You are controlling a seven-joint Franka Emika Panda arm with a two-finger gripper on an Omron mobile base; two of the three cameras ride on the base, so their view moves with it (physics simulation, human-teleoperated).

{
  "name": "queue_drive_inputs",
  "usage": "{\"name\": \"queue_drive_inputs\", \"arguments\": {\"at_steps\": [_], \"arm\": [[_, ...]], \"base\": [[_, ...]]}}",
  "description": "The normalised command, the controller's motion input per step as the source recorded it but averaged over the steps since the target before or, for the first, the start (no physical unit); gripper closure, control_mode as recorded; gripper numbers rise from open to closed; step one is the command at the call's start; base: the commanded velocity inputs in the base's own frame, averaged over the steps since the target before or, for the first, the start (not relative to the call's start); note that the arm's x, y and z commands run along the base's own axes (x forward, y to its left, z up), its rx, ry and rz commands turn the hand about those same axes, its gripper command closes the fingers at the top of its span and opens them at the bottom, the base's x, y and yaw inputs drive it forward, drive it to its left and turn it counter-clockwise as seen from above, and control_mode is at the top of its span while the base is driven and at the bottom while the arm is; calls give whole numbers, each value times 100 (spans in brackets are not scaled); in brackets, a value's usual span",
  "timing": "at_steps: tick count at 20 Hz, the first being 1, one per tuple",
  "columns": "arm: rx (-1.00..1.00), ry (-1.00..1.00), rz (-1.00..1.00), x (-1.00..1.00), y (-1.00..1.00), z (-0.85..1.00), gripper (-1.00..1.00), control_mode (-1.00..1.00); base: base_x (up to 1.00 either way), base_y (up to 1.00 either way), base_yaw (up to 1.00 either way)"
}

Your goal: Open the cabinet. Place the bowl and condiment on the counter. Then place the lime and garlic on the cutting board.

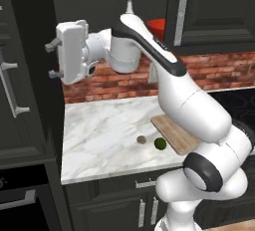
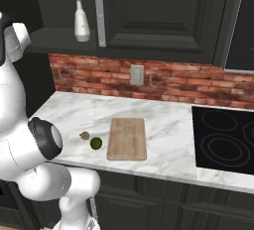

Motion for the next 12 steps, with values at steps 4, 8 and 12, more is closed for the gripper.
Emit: {"name": "queue_drive_inputs", "arguments": {"at_steps": [4, 8, 12], "arm": [[-8, -29, -3, -11, 6, 11, -100, -100], [-10, -30, -6, -16, 1, 7, -100, -100], [-10, -29, -7, -4, 15, 0, -100, -100]], "base": [[0, 0, 0], [0, 0, 0], [0, 0, 0]]}}
